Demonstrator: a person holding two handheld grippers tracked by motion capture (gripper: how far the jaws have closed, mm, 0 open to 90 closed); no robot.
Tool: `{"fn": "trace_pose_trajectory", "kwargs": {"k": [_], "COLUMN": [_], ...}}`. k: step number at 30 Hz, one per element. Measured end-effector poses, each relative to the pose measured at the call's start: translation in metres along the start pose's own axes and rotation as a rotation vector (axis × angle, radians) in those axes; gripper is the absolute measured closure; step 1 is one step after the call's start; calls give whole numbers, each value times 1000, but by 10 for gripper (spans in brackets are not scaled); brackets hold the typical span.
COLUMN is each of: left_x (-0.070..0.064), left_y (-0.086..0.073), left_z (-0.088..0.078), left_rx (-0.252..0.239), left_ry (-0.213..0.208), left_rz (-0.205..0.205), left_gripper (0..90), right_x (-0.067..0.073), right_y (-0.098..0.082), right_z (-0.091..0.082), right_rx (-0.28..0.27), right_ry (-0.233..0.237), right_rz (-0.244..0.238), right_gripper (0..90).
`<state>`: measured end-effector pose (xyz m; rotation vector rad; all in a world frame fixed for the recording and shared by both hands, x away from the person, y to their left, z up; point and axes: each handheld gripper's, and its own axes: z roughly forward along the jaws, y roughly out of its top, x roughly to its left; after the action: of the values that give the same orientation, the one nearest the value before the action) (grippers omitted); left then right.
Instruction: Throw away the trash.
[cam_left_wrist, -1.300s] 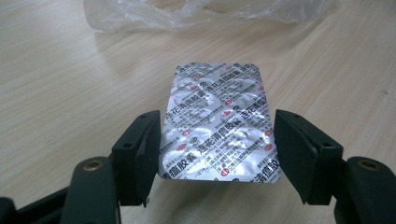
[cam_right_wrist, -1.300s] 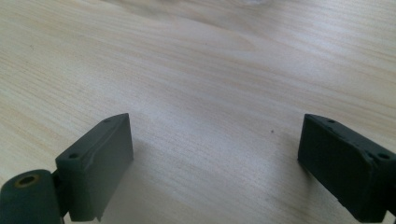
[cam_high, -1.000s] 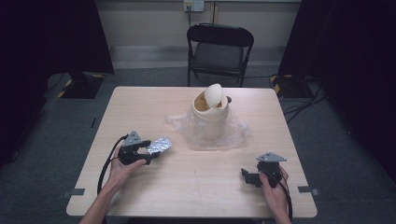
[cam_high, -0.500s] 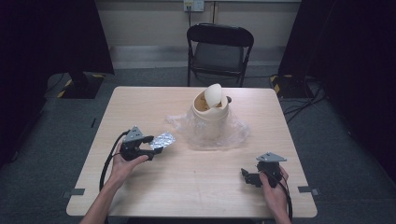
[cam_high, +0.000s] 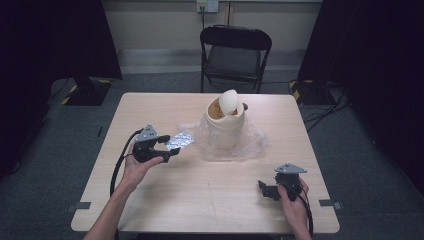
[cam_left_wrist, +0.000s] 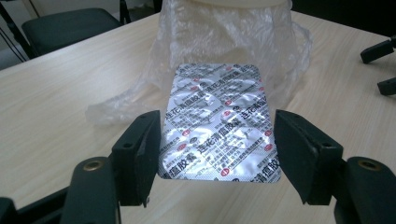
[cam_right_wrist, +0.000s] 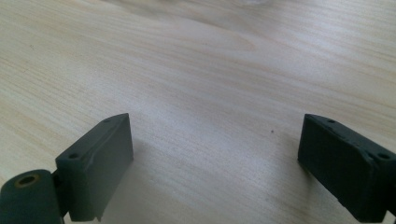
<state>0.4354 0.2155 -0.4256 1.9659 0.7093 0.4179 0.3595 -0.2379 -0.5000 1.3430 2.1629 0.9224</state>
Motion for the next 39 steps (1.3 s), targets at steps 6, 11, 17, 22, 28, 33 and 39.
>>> {"fn": "trace_pose_trajectory", "kwargs": {"k": [6,11,17,22,28,33,39], "left_x": [-2,-4,-8,-5,2,6,9], "left_y": [14,29,43,53,75,89,98], "left_z": [5,8,14,18,21,31,44], "left_rx": [-18,-32,-47,-63,-78,-70,-46], "left_ry": [-6,-14,-29,-26,-21,-20,-15], "left_rz": [11,20,39,38,49,58,70], "left_gripper": [341,341,341,341,341,341,341], "right_x": [0,0,0,0,0,0,0], "right_y": [0,0,0,0,0,0,0], "right_z": [0,0,0,0,0,0,0], "right_rx": [-1,0,-1,1,-1,-1,-1], "right_ry": [0,0,0,0,0,0,0], "right_rz": [-1,0,-1,1,-1,-1,-2], "right_gripper": [92,92,92,92,92,92,92]}}
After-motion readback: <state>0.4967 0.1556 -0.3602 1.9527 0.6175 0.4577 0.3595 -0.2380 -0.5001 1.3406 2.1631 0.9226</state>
